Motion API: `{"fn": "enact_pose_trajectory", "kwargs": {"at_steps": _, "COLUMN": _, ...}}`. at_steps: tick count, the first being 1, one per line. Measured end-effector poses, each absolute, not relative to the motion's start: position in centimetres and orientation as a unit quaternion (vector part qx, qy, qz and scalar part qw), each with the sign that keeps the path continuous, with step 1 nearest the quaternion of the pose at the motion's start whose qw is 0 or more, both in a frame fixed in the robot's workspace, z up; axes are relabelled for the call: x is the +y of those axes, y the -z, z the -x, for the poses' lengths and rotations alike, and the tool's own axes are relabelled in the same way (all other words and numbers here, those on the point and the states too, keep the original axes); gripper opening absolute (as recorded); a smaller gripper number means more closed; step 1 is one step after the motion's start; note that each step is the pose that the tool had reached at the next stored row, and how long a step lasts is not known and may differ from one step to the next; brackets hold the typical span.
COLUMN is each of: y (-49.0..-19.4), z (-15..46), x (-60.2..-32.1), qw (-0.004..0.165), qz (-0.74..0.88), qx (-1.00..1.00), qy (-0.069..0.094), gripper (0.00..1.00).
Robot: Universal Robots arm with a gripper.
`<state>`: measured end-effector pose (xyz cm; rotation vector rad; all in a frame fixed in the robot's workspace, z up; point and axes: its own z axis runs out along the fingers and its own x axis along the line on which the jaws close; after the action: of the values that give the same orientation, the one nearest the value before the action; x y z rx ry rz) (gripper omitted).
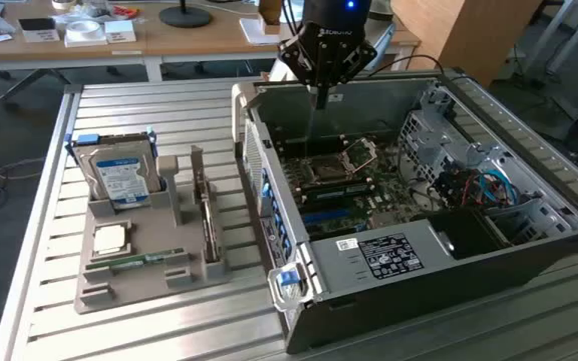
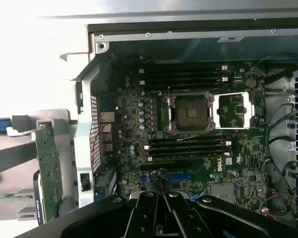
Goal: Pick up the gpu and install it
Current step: 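Reach for the gpu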
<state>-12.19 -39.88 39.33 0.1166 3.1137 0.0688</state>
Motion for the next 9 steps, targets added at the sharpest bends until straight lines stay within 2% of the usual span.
{"fn": "enact_pose_trajectory", "kwargs": {"at_steps": 9, "y": -39.33, "z": 12.19, "x": -39.88, "qw": 0.012, "qz": -0.037, "qx": 0.999, "qy": -0.022, "gripper": 0.11}}
